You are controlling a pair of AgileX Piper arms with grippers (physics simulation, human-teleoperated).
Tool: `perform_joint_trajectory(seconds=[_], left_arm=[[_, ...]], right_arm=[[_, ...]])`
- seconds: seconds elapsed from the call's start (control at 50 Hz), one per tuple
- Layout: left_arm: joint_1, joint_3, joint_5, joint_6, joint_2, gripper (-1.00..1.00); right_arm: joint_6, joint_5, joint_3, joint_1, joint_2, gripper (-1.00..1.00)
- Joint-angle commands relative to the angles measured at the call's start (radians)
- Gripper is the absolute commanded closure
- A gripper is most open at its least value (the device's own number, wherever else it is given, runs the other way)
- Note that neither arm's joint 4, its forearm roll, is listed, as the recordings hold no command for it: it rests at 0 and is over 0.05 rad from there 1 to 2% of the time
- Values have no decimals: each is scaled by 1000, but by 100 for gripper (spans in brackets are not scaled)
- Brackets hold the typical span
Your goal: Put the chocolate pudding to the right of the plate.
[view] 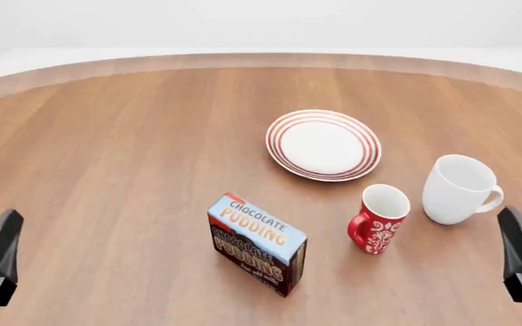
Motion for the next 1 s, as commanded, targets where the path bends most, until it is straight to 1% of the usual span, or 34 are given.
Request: perform_joint_trajectory(seconds=[0.02,0.14,0.2,0.26,0.36,0.42,0.44,0.48,0.5,0.52,0.56,0.58,0.6,0.62,0.64,0.7,0.74,0.78,0.8,0.84,0.86,0.88,0.9,0.92,0.96,1.0], left_arm=[[0,0,0,0,0,-100],[0,0,0,0,0,-100],[0,0,0,0,0,-100],[0,0,0,0,0,-100],[0,0,0,0,0,-100],[0,0,0,0,0,-100],[0,0,0,0,0,-100],[0,0,0,0,0,-100],[0,0,0,0,0,-100],[0,0,0,0,0,-100],[0,0,0,0,0,-100],[0,0,0,0,0,-100],[0,0,0,0,0,-100],[0,0,0,0,0,-100],[0,0,0,0,0,-100],[0,0,0,0,0,-100],[0,0,0,0,0,-100],[0,0,0,0,0,-100],[0,0,0,0,0,-100],[0,0,0,0,0,-100],[0,0,0,0,0,-100],[0,0,0,0,0,-100],[0,0,0,0,0,-100],[0,0,0,0,0,-100],[0,0,0,0,0,-100],[0,0,0,0,0,-100]], right_arm=[[10,-128,0,-14,146,-100],[8,-144,0,-17,166,-100],[10,-82,0,-18,106,-100],[8,-40,0,-17,62,-100],[12,-2,-1,-16,33,-100],[-2,19,-2,-14,12,-100],[-2,21,-2,-14,11,-100],[-6,-32,-8,-28,78,-100],[-9,-19,-21,-22,76,-100],[-55,40,-67,-14,72,-100],[-63,82,-123,-5,112,-100],[-63,82,-124,-5,112,-100],[-92,118,-168,13,129,-100],[-100,129,-193,26,155,-100],[-95,155,-236,27,172,-100],[-95,186,-322,60,247,-100],[-113,205,-380,86,300,-100],[-113,233,-429,113,331,-100],[-142,260,-474,141,355,-100],[-159,281,-525,165,379,-100],[-180,309,-579,196,420,-100],[-180,309,-580,196,421,-100],[-191,320,-596,211,432,-100],[-210,345,-627,236,447,-100],[-220,360,-673,269,497,-100],[-260,366,-728,303,571,-100]])
